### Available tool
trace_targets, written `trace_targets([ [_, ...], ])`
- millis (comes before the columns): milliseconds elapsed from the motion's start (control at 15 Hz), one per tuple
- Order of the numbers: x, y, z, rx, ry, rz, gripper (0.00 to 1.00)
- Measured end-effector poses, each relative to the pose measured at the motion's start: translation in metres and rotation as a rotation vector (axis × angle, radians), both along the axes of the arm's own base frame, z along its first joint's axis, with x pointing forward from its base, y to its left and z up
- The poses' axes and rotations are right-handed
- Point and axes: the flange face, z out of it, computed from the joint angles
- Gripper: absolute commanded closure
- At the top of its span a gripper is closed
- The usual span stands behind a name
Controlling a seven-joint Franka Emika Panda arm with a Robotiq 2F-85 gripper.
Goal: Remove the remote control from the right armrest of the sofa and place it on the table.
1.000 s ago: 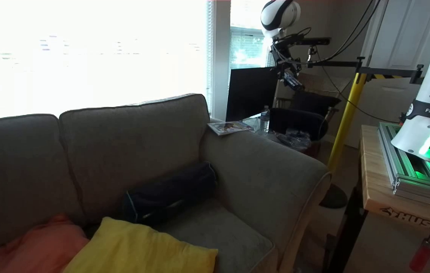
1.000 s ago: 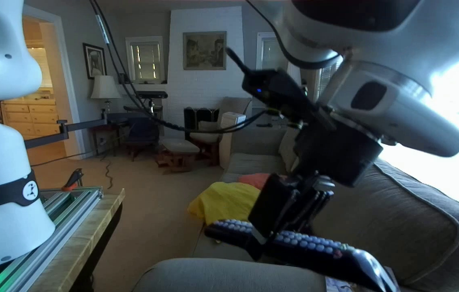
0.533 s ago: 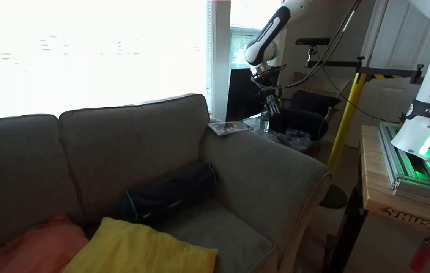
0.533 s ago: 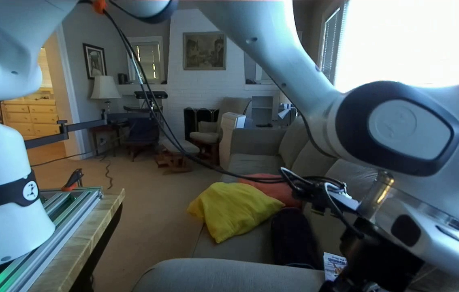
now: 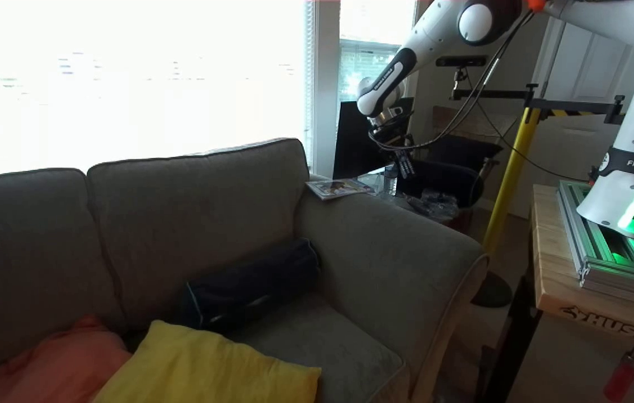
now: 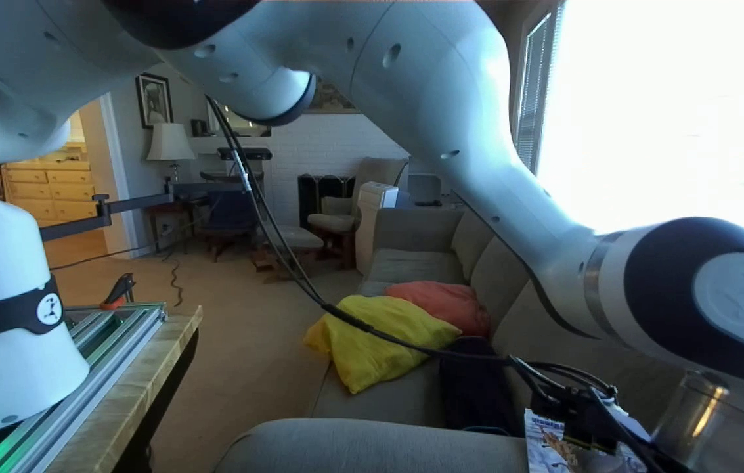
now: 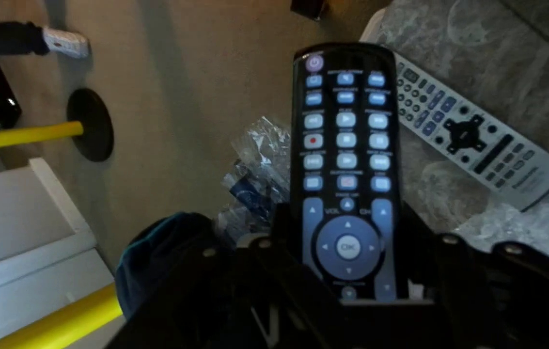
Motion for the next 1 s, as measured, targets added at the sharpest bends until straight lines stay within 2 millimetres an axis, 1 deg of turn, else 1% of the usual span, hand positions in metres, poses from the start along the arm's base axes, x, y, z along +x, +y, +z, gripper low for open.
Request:
trace_targets([
  [133,-0.009,-0.012,-0.007,-0.004,0.061,-0.072,0.47],
  [267,-0.011,-0.019,-0.011,-0.007,0.071,-0.089,0.47],
  [333,-0.011,-0.019,-0.012,-0.008,0.071,-0.09,0.72],
  [533,-0.009,-0.018,-0.012,-0.009,0.068,-0.081,0.72],
  [733,-0.004,-0.019,-0.021,-0.029,0.041,0.052,0.72],
  [1000,0.0,-0.011,-0.044,-0.066,0.003,0.248,0.72],
])
